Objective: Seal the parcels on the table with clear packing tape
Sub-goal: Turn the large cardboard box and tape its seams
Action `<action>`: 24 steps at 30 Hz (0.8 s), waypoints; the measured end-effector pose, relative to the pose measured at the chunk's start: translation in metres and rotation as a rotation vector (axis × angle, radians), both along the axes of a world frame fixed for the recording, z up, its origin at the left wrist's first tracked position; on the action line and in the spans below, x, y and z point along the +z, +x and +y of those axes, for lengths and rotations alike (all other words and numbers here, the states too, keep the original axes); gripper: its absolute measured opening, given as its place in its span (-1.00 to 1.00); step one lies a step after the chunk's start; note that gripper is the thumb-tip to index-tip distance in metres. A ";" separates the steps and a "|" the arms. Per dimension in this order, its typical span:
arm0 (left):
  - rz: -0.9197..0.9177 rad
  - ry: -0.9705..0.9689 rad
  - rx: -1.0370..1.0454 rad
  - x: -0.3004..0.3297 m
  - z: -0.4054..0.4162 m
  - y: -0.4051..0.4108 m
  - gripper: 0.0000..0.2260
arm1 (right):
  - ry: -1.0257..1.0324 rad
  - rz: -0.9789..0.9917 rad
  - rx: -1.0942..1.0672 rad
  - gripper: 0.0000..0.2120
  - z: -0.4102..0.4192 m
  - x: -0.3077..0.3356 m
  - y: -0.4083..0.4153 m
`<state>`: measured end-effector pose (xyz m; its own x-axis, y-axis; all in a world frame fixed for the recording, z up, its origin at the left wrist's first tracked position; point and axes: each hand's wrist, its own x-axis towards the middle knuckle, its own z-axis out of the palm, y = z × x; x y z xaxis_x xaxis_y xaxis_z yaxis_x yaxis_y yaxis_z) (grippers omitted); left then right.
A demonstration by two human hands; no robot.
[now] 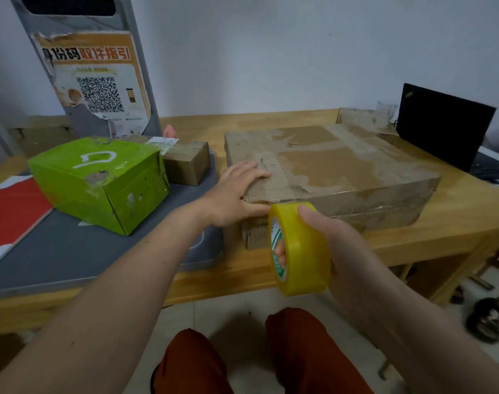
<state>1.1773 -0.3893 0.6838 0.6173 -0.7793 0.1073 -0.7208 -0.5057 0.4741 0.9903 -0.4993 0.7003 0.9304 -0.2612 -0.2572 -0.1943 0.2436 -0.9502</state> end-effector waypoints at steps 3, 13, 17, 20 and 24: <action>0.021 0.067 -0.021 0.006 0.001 -0.003 -0.34 | -0.006 0.004 0.005 -0.57 -0.003 -0.002 0.000; -0.103 0.608 -0.048 0.043 -0.044 -0.022 -0.19 | 0.056 0.001 0.076 -0.51 -0.009 -0.008 -0.001; 0.008 0.541 -0.070 0.049 -0.042 -0.004 -0.29 | 0.088 0.023 0.094 -0.54 -0.017 -0.001 -0.001; -0.093 0.590 0.029 0.039 -0.056 0.002 -0.21 | 0.072 0.053 0.109 -0.53 -0.015 -0.001 0.001; -0.105 0.556 0.164 0.031 -0.072 0.011 -0.21 | 0.092 0.071 0.104 -0.49 -0.018 0.001 0.000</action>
<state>1.1881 -0.4618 0.7150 0.7428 -0.6312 -0.2230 -0.6409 -0.7668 0.0355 0.9905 -0.5175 0.7010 0.9296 -0.1366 -0.3422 -0.2894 0.3043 -0.9076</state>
